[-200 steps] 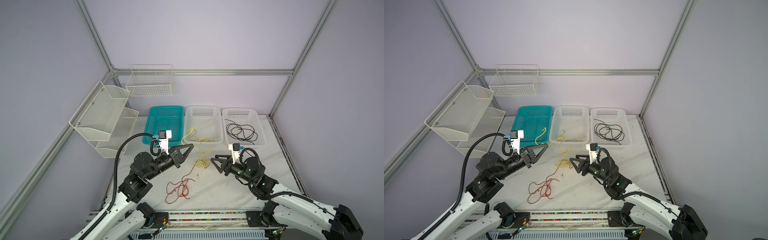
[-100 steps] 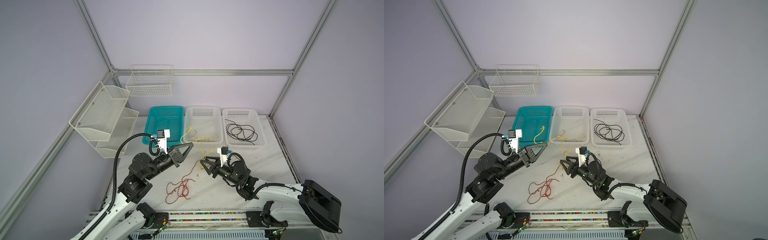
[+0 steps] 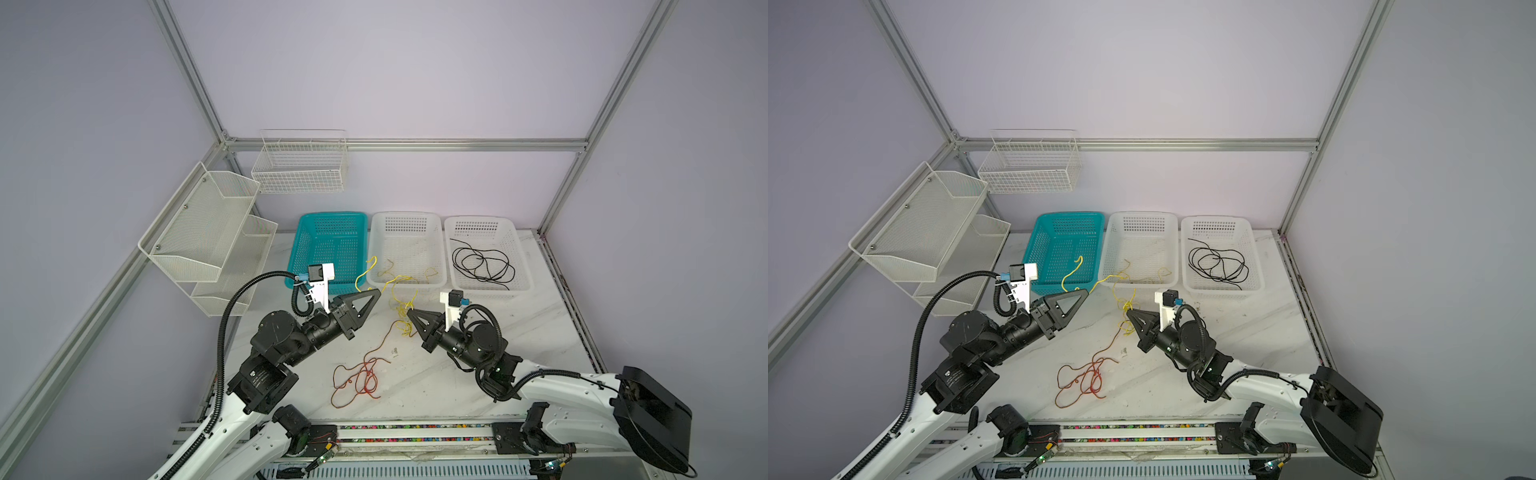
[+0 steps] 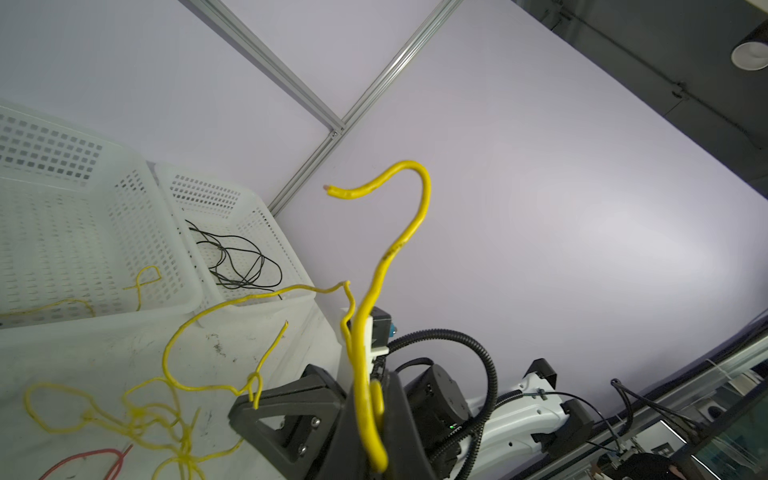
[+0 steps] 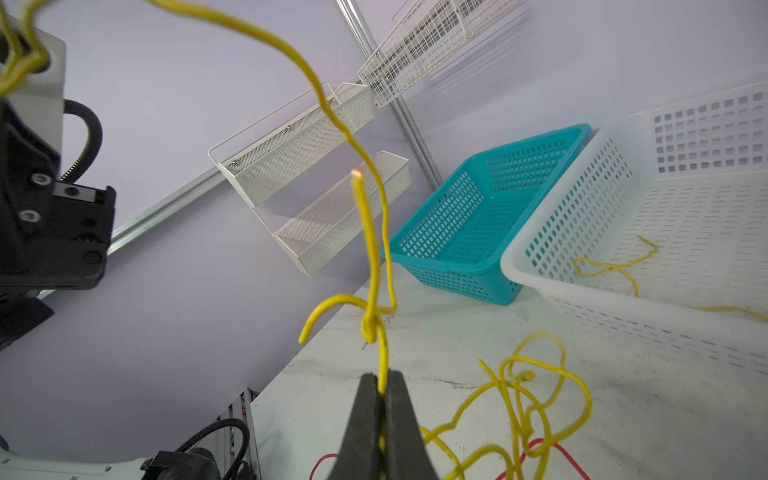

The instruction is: Untangle the cables

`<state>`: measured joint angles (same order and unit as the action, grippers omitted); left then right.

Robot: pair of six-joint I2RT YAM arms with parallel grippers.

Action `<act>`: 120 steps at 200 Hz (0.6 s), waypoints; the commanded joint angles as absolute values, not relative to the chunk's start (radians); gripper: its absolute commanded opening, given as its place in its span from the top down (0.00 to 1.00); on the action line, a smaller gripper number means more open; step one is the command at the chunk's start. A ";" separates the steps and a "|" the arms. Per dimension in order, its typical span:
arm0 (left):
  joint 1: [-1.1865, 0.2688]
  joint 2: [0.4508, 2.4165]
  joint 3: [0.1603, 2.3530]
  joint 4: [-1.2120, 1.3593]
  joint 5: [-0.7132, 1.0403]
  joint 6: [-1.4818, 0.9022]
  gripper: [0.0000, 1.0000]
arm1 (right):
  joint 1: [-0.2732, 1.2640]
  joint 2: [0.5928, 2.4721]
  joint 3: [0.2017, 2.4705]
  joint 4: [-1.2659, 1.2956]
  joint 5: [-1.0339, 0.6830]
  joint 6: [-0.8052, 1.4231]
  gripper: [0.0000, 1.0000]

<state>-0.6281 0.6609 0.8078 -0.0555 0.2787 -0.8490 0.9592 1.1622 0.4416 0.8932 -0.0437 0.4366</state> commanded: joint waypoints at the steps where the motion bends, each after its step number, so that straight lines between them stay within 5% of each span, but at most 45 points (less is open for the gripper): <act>1: -0.621 0.667 0.837 -0.150 0.248 -0.751 1.00 | 0.968 1.096 0.469 0.820 -0.031 0.388 1.00; 120: -0.621 0.745 0.956 -0.535 0.225 -0.369 1.00 | 0.968 1.087 0.597 0.492 0.090 0.384 1.00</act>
<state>-0.6281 0.7338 0.8619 -0.3889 0.2684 -0.5194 0.9615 1.0561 0.5407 0.5354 0.0742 0.3824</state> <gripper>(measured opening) 0.049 0.054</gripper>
